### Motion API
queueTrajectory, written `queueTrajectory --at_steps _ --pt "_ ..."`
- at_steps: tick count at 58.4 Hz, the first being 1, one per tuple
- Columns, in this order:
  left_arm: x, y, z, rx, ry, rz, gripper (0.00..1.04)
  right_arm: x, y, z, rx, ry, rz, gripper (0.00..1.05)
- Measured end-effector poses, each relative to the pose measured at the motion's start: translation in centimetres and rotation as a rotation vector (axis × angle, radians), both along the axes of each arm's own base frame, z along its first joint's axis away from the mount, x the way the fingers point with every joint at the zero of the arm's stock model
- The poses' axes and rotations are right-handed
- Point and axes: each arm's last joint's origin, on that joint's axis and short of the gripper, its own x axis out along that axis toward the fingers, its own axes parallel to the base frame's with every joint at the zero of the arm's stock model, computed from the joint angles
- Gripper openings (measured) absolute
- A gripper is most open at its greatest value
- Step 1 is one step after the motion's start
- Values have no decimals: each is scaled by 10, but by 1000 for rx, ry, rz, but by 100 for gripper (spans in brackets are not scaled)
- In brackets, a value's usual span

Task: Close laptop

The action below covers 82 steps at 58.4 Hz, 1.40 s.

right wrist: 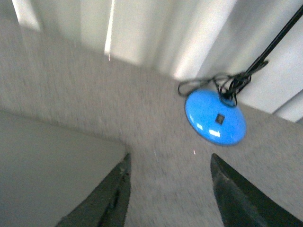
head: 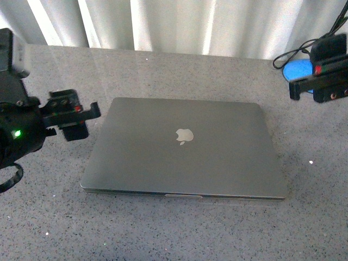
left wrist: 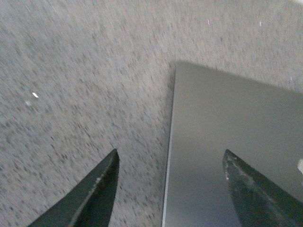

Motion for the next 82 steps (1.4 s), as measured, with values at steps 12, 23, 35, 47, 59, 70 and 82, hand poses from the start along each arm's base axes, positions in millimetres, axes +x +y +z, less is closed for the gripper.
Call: queueTrajectory --at_steps 12,23,35,47,59,70,82 --pt "-25 18 12 91 -199 -14 21 -34 -26 10 226 -297 -40 16" --pt "-34 23 24 83 -280 -9 4 -62 -43 10 256 -299 -44 1" --pt "-88 51 51 144 -346 -25 4 -89 -57 10 261 -297 -58 1" --pt "-110 63 69 159 -408 -44 4 -108 -64 12 267 -300 -39 1" --pt "-123 67 84 170 -446 -24 4 -123 -75 13 268 -308 -55 1" --pt "-136 67 89 171 -431 -24 4 -132 -75 17 268 -321 -52 1" --pt "-146 68 94 171 -443 -23 4 -142 -75 21 269 -332 -50 1"
